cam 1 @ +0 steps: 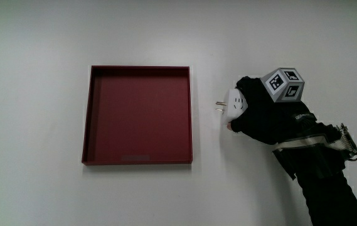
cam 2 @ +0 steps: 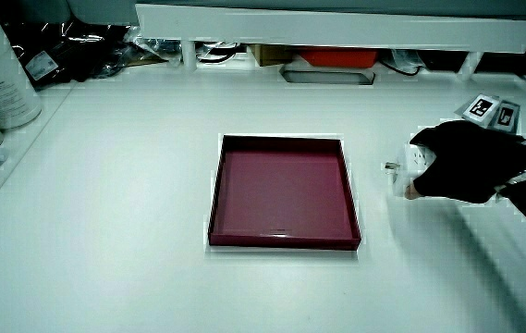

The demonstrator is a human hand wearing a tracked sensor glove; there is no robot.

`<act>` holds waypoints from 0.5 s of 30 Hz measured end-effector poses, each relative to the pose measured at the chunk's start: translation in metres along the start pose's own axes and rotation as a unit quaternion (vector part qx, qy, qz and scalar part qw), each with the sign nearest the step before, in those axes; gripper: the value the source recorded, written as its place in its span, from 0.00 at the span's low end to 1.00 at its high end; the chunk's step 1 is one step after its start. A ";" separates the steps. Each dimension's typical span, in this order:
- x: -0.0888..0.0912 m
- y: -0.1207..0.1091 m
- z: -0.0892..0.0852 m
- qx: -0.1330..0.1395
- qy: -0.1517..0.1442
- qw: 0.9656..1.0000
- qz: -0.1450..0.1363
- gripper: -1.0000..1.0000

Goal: Pick socket

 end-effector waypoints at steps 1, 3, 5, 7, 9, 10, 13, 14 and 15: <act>0.000 -0.001 0.000 0.003 0.004 1.000 0.001 0.60; 0.000 -0.001 0.000 0.005 0.013 1.000 0.009 0.64; 0.000 -0.001 0.000 0.010 0.015 1.000 0.013 0.69; 0.000 -0.001 0.001 0.013 0.020 1.000 0.016 0.74; 0.003 0.001 -0.001 0.013 0.026 0.999 0.016 0.79; 0.006 0.002 -0.001 0.022 0.026 0.999 0.014 0.81; 0.007 0.000 0.000 0.037 0.035 0.998 0.023 0.88; 0.005 -0.002 0.001 0.038 0.032 0.998 0.028 0.90; 0.004 -0.001 0.001 0.046 0.031 0.998 0.029 0.93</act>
